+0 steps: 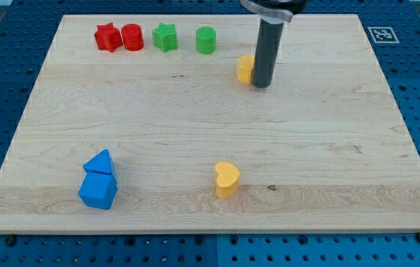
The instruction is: Move the yellow hexagon slightly up
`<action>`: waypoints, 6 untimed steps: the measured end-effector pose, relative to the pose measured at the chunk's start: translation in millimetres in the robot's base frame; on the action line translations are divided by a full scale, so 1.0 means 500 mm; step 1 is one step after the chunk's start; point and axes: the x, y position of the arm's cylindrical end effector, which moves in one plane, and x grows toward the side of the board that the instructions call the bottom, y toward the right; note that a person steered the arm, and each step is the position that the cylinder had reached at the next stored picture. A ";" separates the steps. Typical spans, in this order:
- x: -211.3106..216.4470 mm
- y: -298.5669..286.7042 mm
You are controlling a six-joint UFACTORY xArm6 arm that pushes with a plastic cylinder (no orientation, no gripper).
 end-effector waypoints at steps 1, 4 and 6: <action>-0.061 -0.017; -0.016 -0.082; -0.093 -0.069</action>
